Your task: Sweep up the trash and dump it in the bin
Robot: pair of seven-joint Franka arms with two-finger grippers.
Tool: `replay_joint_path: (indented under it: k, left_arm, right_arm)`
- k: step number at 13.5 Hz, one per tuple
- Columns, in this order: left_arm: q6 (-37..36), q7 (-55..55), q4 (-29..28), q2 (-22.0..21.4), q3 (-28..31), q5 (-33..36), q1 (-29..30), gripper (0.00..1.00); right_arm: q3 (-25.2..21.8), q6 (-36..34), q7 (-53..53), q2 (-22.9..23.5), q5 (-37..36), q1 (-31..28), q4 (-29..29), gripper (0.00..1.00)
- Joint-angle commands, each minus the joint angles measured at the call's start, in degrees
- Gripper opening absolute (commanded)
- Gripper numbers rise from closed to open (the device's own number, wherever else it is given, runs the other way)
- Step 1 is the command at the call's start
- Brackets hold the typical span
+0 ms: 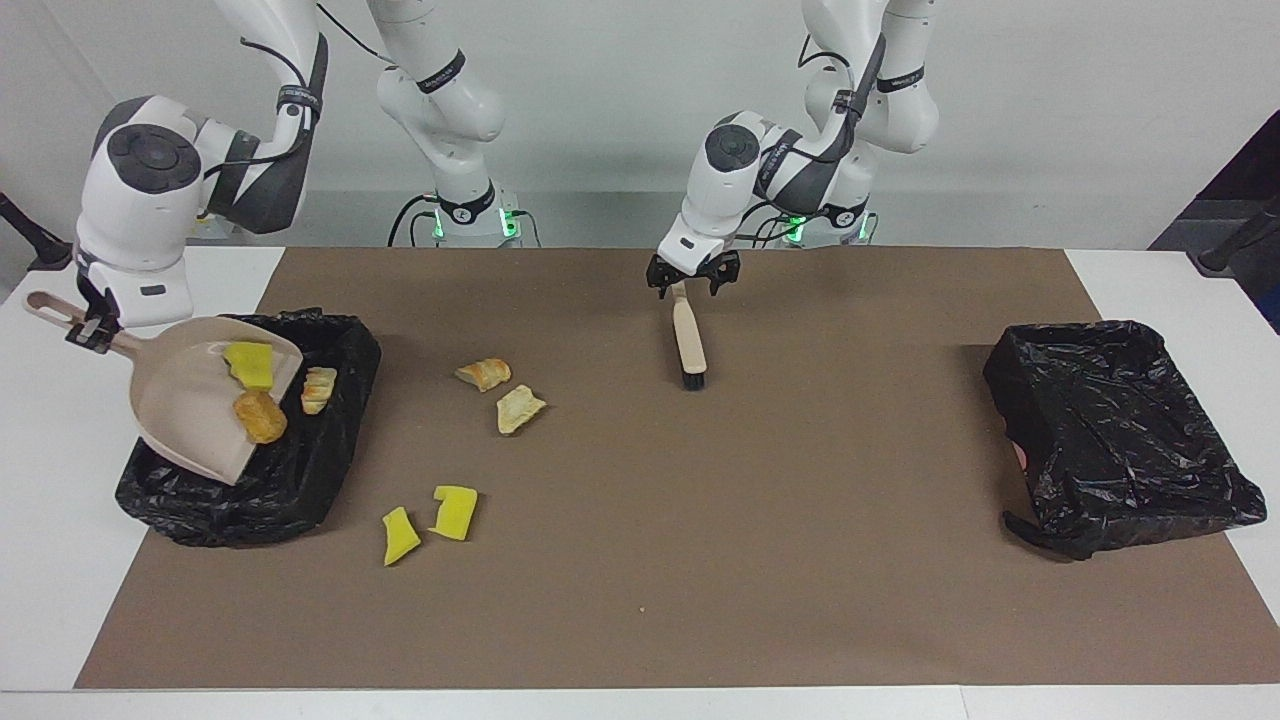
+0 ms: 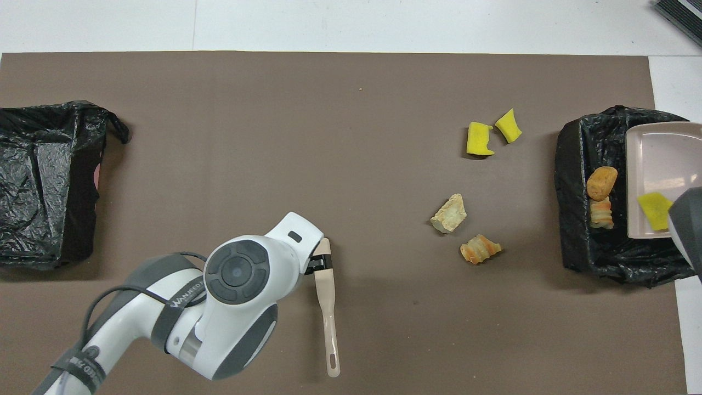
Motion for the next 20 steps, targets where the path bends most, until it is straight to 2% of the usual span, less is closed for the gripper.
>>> replay_joint_path:
  k: [1, 4, 7, 9, 10, 11, 14, 18, 20]
  left_arm:
    - [-3.4, 6.2, 2.4, -0.3, -0.5, 1.3, 6.1, 1.0]
    - [-6.4, 13.8, 4.6, -3.1, -0.5, 1.3, 13.0, 1.0]
    - [-16.4, 22.2, 10.7, -3.5, -0.4, 1.3, 18.1, 1.0]
    - [-20.9, 27.3, 13.2, -3.8, -0.4, 1.3, 21.3, 1.0]
    - [-22.4, 29.6, 14.0, -4.1, -0.4, 1.4, 22.7, 1.0]
    - [-23.9, 31.6, 15.1, -4.3, -0.3, 1.4, 24.0, 1.0]
    - [-27.2, 34.0, 18.9, -4.2, -0.3, 1.4, 27.0, 1.0]
    - [-27.4, 34.6, 19.0, -4.3, -0.4, 1.4, 27.4, 1.0]
    - [-27.5, 34.6, 18.5, -4.7, -0.4, 1.4, 27.3, 1.0]
  right_arm:
    - [0.2, -1.1, 0.8, -1.0, -6.9, 1.7, 0.3, 0.0]
    - [0.3, -2.7, 4.8, -1.9, -9.5, 2.3, -1.3, 0.0]
    - [0.7, -1.5, 8.6, -2.7, -18.1, 3.0, -5.8, 0.0]
    - [0.6, -2.0, 11.5, -4.0, -19.4, 5.6, -8.8, 0.0]
    - [0.7, -1.8, 12.5, -4.3, -22.5, 6.0, -9.9, 0.0]
    - [0.7, -1.4, 12.8, -4.7, -25.6, 6.4, -10.0, 0.0]
    - [0.7, -1.9, 12.8, -4.5, -27.6, 8.2, -9.4, 0.0]
    - [0.7, -3.0, 12.5, -3.8, -26.7, 9.8, -5.7, 0.0]
    - [0.7, -3.1, 12.6, -2.8, -23.7, 10.5, -2.9, 0.0]
